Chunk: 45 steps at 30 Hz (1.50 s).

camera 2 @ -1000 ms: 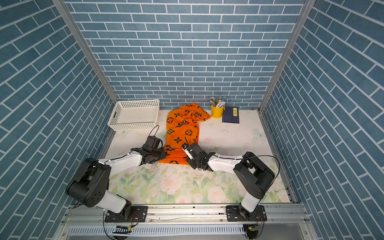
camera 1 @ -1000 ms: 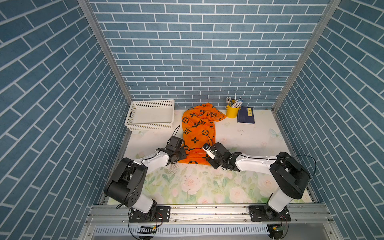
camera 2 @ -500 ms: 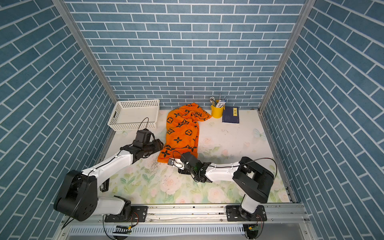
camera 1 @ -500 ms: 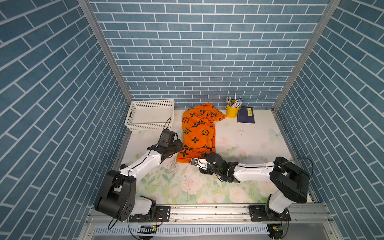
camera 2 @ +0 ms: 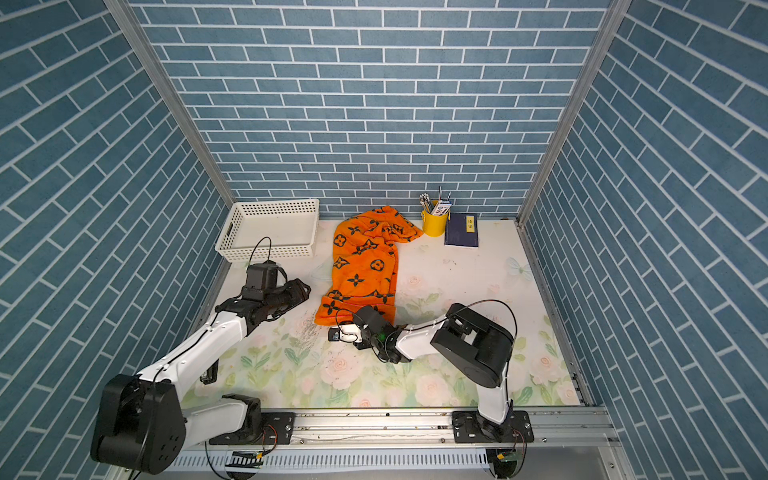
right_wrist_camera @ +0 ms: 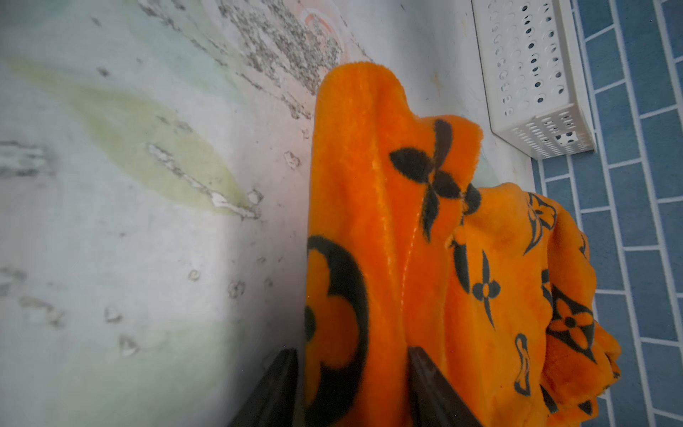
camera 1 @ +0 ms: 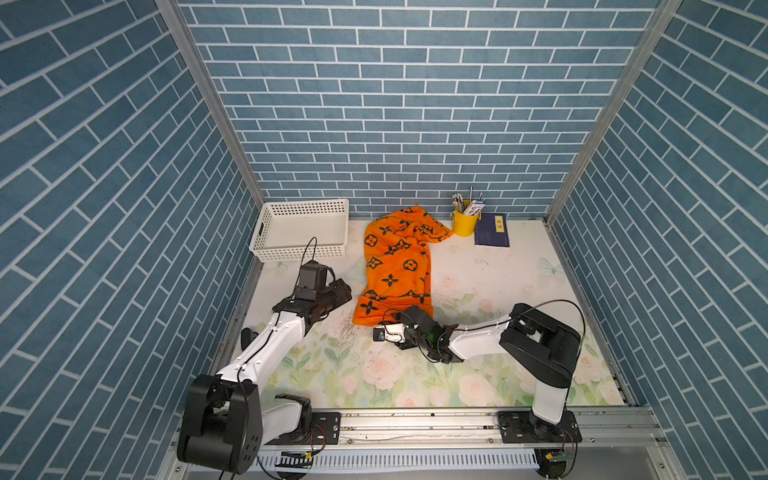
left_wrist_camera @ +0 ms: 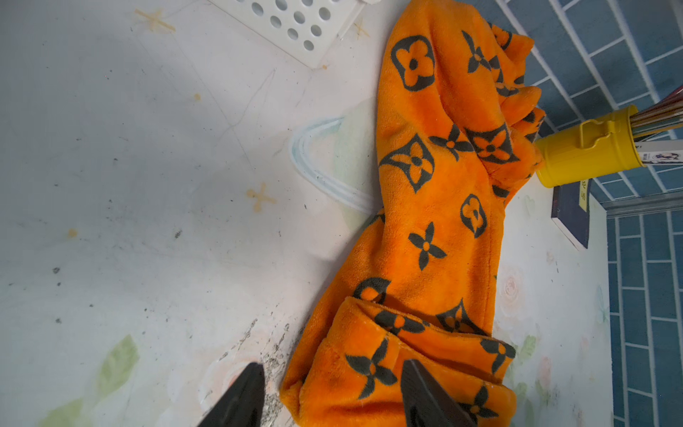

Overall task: Roll up the pillowcase
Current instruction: Roll the pillowcase at the center of the board.

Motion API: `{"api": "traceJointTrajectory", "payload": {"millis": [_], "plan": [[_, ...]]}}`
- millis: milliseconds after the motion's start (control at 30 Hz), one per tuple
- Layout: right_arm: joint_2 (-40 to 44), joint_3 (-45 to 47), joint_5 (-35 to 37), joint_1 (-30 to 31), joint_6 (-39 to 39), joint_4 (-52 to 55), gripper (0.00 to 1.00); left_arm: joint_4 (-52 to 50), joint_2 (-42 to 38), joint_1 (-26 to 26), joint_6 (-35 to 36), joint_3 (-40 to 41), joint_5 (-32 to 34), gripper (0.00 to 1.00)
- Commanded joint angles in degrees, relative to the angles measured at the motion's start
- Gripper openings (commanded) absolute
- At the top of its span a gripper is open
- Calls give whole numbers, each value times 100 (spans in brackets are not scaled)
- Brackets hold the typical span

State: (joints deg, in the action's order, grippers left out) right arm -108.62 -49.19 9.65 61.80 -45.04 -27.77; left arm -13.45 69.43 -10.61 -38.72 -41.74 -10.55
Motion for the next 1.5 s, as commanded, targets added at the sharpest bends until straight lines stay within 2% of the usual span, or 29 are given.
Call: {"api": "traceJointTrajectory", "payload": {"millis": [0, 67, 167, 200, 500, 700, 800, 1067, 1233, 1333, 1400, 1467], "plan": [[-300, -185, -73, -93, 85, 325, 39, -180, -116, 76, 121, 76, -88, 64], [-335, -305, -198, -173, 257, 498, 30, -202, -178, 85, 137, 85, -103, 64], [-288, -488, -499, -192, 497, 894, 2, -259, -306, 120, 149, 86, -106, 64], [-260, -566, -609, -201, 632, 1072, 0, -282, -343, 137, 159, 78, -98, 64], [-45, -1538, -2145, -221, 2144, 2933, 0, -434, -618, 274, 234, 49, -165, 64], [-109, -1804, -3341, -678, 3038, 3244, 0, -505, -757, 288, 284, 98, -236, 64], [-414, -2130, -4037, -1032, 3297, 3492, 0, -494, -818, 287, 288, 186, -337, 64], [-1425, -3154, -5359, -1612, 3727, 4132, 0, -453, -1153, 206, 279, 535, -594, 61], [-1671, -3370, -5500, -1692, 3733, 4239, 0, -284, -1187, -238, 114, 774, -581, 55], [-1671, -3370, -5520, -1730, 3823, 4202, 0, -42, -1030, -728, -9, 806, -485, 49], [-1856, -3399, -5536, -1800, 3940, 4186, 0, 132, -811, -1156, -78, 785, -318, 41], [-1921, -3466, -5622, -1863, 3996, 4216, 0, 250, -576, -1447, -156, 751, -242, 38]]}}
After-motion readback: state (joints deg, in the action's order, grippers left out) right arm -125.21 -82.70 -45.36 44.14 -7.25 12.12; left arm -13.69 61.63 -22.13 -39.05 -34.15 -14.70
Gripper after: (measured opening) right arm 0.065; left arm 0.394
